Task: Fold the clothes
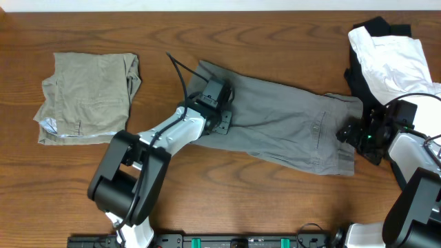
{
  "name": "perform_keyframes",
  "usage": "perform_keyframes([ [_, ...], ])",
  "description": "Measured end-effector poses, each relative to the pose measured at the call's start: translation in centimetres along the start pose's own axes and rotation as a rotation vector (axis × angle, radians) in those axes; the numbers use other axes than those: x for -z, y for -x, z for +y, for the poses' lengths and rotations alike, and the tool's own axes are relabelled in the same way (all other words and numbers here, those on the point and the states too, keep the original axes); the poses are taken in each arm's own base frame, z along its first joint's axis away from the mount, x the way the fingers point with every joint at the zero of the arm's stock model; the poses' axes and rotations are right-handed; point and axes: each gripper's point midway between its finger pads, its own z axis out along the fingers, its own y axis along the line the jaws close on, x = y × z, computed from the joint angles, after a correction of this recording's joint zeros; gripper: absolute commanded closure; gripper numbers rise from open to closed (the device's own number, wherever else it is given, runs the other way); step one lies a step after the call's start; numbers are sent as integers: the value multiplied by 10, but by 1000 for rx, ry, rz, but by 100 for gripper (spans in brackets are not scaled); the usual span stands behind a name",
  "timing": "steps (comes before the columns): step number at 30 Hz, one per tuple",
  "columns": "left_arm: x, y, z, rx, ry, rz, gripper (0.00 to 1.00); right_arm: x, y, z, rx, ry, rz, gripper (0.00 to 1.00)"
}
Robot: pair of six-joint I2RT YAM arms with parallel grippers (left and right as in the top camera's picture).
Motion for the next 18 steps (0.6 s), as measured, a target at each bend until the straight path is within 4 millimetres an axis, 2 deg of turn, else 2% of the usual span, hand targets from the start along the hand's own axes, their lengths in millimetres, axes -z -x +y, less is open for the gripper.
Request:
perform_keyframes([
  [5,-3,1,3,-2,23,-6,64,-1,1,1,31,10,-16,22],
  [9,-4,4,13,7,84,-24,64,-1,1,-1,37,21,-17,25],
  [12,-4,7,24,35,118,-35,64,-1,1,0,49,34,-18,34],
  [18,-2,14,59,153,159,-55,60,-3,-4,15,61,125,6,38],
])
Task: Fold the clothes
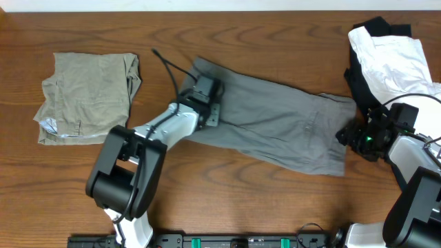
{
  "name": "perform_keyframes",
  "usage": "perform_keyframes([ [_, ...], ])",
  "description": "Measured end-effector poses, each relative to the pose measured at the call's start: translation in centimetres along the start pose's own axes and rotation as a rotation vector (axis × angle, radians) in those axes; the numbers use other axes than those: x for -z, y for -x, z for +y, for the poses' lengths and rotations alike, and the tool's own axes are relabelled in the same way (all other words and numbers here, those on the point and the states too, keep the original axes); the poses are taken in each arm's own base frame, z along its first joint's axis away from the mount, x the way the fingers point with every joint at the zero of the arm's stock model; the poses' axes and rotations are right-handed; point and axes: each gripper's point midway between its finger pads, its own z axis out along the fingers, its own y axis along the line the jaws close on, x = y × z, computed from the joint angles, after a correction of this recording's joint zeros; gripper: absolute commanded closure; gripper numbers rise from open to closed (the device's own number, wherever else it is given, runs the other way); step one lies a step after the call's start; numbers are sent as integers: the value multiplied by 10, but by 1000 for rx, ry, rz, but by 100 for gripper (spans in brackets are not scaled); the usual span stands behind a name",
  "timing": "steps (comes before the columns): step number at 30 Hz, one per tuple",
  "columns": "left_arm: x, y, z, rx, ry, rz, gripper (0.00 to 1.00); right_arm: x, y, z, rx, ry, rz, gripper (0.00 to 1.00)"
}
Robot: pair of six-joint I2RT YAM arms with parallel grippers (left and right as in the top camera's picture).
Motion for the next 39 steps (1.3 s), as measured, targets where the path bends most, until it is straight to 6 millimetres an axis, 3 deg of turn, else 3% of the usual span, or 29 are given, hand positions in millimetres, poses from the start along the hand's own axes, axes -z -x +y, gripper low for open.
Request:
perform_keyframes([
  [5,-4,10,17,75,-19,-19,59,-2,-7,15,-6,96,31,39],
  [19,-4,9,15,82,-38,-12,59,-7,-20,36,10,233,45,39],
  [25,-3,8,15,82,-40,-3,59,-11,-20,41,30,283,8,45],
  [32,-3,8,15,82,-41,-3,59,-13,-20,41,18,284,4,60],
  [39,-3,8,15,81,-41,-2,59,-14,-21,42,14,296,5,59],
])
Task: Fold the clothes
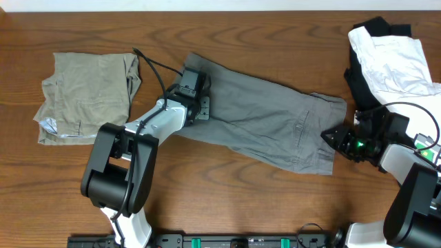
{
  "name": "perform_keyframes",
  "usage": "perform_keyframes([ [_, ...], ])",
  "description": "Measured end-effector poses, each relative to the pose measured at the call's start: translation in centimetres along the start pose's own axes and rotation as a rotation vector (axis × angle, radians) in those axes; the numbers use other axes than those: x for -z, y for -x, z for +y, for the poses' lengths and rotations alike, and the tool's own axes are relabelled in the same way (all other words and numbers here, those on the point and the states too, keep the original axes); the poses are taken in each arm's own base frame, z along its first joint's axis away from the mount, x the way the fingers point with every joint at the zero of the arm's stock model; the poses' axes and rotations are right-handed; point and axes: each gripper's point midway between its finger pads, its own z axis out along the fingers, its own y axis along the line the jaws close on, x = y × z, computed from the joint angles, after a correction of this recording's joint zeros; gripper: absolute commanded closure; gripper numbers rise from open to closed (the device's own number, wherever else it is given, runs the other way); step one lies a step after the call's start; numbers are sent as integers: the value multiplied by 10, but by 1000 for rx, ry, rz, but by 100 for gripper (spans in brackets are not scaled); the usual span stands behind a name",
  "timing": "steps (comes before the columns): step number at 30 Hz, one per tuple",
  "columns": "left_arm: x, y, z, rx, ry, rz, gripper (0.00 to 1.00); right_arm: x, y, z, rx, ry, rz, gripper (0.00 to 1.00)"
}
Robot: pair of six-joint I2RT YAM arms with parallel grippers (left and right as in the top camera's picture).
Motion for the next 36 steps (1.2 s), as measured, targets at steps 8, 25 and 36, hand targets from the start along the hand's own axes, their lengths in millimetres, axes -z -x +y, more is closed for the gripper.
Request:
perform_keyframes([
  [8,0,0,0,0,-1,1,59,-8,-4,16,54,31,16,64],
  [25,4,-14,-8,-29,3,55,59,-8,-8,7,-4,-31,74,99],
  [36,40,-13,-53,-112,-84,10,59,55,55,6,11,-211,11,99],
])
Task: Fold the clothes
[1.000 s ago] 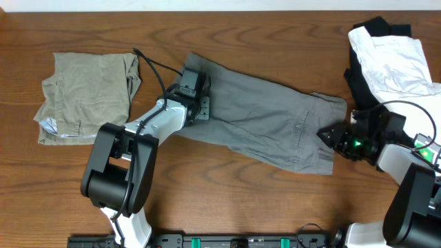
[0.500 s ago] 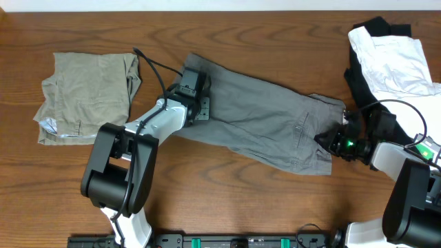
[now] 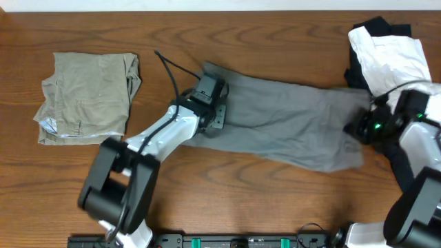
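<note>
Grey trousers [image 3: 282,127] lie spread across the middle of the table, running from upper left to lower right. My left gripper [image 3: 212,94] sits on their left end and looks shut on the cloth there. At the right end, my right gripper [image 3: 360,128] appears shut on the waist edge. The fingers of both are mostly hidden by the gripper bodies. The arms look blurred.
A folded khaki garment [image 3: 86,100] lies at the far left. A heap of white and black clothes [image 3: 389,55] sits at the back right corner, close behind my right arm. The left arm's black cable [image 3: 172,69] arcs over the wood.
Both grippers have shifted to the right, and the grey trousers with them. The cloth now lies longer and flatter, its right end close to the clothes heap.
The grey trousers lay mid-table with a gripper at each end. At the following two moments both grippers and the trousers stood further left, towards the khaki garment. Now all have come back right and the trousers are stretched out.
</note>
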{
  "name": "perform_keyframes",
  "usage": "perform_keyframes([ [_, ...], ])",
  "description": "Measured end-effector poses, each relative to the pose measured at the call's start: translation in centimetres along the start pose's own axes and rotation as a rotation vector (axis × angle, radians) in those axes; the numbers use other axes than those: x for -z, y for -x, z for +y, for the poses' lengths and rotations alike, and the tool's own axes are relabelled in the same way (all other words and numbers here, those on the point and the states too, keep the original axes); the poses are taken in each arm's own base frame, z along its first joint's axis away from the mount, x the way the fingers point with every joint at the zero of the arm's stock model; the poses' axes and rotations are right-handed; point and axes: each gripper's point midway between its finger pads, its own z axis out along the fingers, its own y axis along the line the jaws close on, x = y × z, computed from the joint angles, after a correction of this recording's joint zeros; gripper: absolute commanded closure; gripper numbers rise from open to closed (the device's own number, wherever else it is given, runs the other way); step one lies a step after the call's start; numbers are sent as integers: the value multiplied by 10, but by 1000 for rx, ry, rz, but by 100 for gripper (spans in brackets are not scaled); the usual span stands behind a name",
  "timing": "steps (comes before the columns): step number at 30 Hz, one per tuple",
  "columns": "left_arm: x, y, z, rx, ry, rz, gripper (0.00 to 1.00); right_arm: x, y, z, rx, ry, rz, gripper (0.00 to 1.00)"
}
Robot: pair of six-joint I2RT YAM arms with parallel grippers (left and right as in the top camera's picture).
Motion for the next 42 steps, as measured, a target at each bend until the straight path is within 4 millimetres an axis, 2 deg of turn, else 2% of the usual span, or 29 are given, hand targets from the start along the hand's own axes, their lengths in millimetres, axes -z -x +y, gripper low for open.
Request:
perform_keyframes([
  [5,39,27,0,16,-25,-114,59,40,37,14,54,-42,-77,99],
  [8,57,37,1,24,-33,-164,59,57,47,22,73,-53,-88,99],
  [12,58,35,7,31,-3,-158,59,74,53,41,114,-56,-86,99],
  [19,58,33,17,48,50,-156,59,91,66,94,244,-31,-129,99],
  [21,58,31,17,50,50,-150,59,92,66,99,252,-35,-134,99],
  [25,57,29,11,45,29,-142,60,91,63,96,242,-57,-123,99],
  [29,58,29,-8,17,-22,-148,60,90,64,93,236,-68,-122,99],
  [33,60,30,-38,-38,-81,-174,61,86,64,90,227,-78,-112,99],
  [35,62,30,-55,-68,-114,-188,65,83,65,88,221,-83,-105,99],
  [38,62,23,-84,-123,-160,-195,66,81,65,87,217,-87,-102,99],
  [42,51,6,-113,-187,-196,-165,66,81,65,87,211,-88,-103,99],
])
